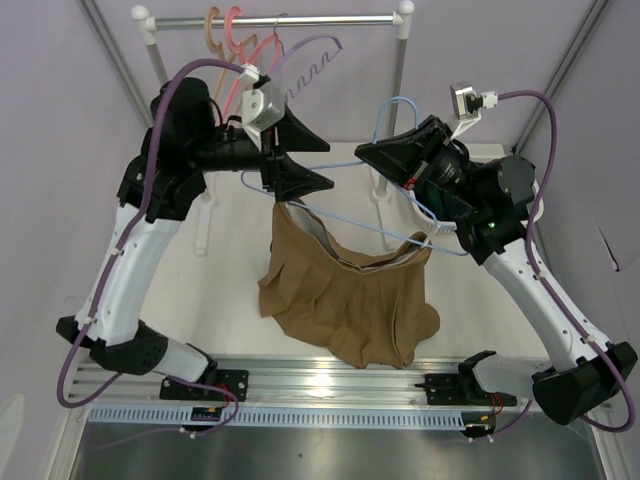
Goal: Place the skirt on the hanger
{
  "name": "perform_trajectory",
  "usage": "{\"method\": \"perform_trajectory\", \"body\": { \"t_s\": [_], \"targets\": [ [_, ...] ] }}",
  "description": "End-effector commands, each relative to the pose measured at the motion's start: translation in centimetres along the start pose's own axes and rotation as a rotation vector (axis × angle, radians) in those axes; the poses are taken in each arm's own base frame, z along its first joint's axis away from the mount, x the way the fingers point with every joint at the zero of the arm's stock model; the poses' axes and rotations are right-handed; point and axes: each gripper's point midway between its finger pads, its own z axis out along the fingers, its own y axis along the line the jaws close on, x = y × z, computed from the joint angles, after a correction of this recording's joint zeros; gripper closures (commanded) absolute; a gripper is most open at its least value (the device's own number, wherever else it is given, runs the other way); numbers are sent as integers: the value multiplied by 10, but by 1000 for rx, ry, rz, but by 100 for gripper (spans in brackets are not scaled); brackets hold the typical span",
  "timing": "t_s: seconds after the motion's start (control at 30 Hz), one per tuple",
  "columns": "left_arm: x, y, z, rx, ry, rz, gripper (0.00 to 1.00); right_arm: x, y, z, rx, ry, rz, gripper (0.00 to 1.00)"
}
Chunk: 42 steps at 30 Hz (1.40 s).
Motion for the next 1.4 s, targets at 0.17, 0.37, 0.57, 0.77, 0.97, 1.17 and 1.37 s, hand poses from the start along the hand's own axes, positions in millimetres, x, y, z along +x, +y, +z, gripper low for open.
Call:
{"method": "perform_trajectory", "body": {
  "t_s": [0.17,0.37,0.57,0.77,0.97,1.17,1.37],
  "targets": [
    [15,13,19,90,27,-43,35,-37,50,6,-118,-75,-73,100],
    [14,6,18,119,13,-50,81,-31,40,5,-82,-56,-83,100],
    [11,-8,14,164,-9,-61,100,-21,18,5,-22,-38,-88,100],
    [2,-2,4,10,-90,-58,100,-28,-16,5,156,-39,-166,93],
    [-14,5,-8,-123,-150,-51,100,-36,-38,-7,317,-67,-242,50],
    [-22,16,-22,-258,-166,-44,100,-44,-58,-22,466,-104,-272,26],
    [-26,30,-43,-426,-167,-47,100,-61,-63,-44,603,-178,-299,21]
  ]
}}
